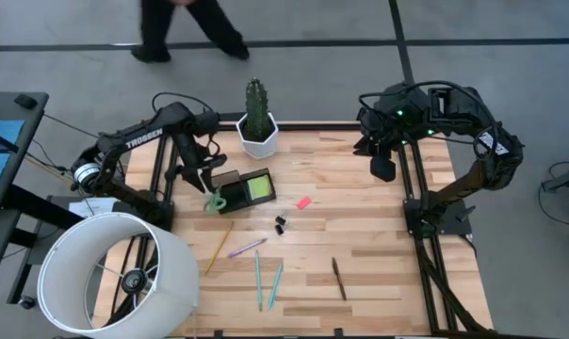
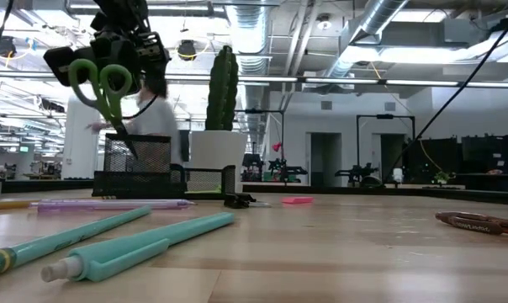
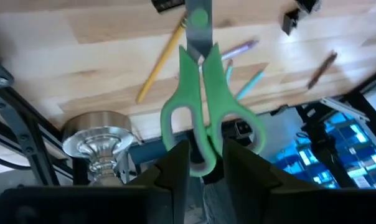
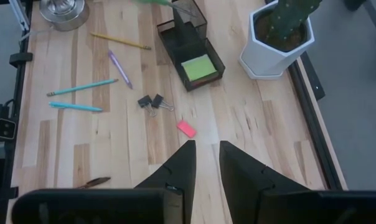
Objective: Pick and place office supplies into organizer
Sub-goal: Put the green scissors into the black mesh organizer
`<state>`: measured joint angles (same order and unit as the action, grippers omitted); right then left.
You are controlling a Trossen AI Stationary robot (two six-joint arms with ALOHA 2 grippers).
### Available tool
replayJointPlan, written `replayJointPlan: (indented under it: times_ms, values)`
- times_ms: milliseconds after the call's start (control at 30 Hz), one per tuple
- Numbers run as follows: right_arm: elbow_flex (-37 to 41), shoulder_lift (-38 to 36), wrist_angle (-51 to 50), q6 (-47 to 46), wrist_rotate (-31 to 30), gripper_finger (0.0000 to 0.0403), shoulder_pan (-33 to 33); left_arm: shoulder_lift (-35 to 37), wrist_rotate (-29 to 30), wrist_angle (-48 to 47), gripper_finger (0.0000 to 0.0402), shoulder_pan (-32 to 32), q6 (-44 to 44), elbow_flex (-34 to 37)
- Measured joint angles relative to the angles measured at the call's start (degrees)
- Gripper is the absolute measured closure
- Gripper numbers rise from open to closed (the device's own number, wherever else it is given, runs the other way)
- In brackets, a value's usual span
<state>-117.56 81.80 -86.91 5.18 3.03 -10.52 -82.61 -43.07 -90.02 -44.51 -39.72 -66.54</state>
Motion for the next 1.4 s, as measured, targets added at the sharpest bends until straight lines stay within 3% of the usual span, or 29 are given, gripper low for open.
replayJointPlan:
  times_ms: [267, 333, 500, 633, 800, 1033, 1200, 1400]
  values:
    - [0.02, 0.0, 0.25, 3.42, 2.25, 0.0339, -0.01, 0.0, 0.74, 0.0, 0.0318, -2.94, 6.97, -0.03]
    - [1.1, -0.07, 2.27, 4.72, 7.19, 0.0339, 0.06, -0.02, 1.1, -0.04, 0.0325, -3.51, 9.27, -0.52]
    - [5.37, -0.08, 7.29, 9.72, 27.19, 0.0339, 1.95, 0.02, 2.28, -0.01, 0.0347, -4.22, 14.86, -7.22]
    - [6.91, 0.0, 9.24, 7.08, 25.23, 0.0339, 3.19, 0.72, 6.36, 0.05, 0.0386, -0.99, 18.9, -17.57]
    - [7.34, -0.08, 8.96, 3.87, 18.78, 0.0339, 3.26, 3.48, 21.19, 0.12, 0.04, 12.2, 13.25, -29.14]
    - [7.34, -0.96, 9.18, 3.84, 17.68, 0.0339, 3.02, 3.39, 47.95, 0.57, 0.0401, 43.9, -19.32, -30.77]
    - [7.37, -0.84, 9.15, 3.9, 17.7, 0.0339, 2.45, -3.0, 51.1, 1.22, 0.0401, 57.39, -32.3, -29.12]
    - [7.37, -0.83, 8.99, 5.13, 17.66, 0.0339, 1.5, -11.62, 50.17, 0.17, 0.0401, 61.65, -33.64, -28.79]
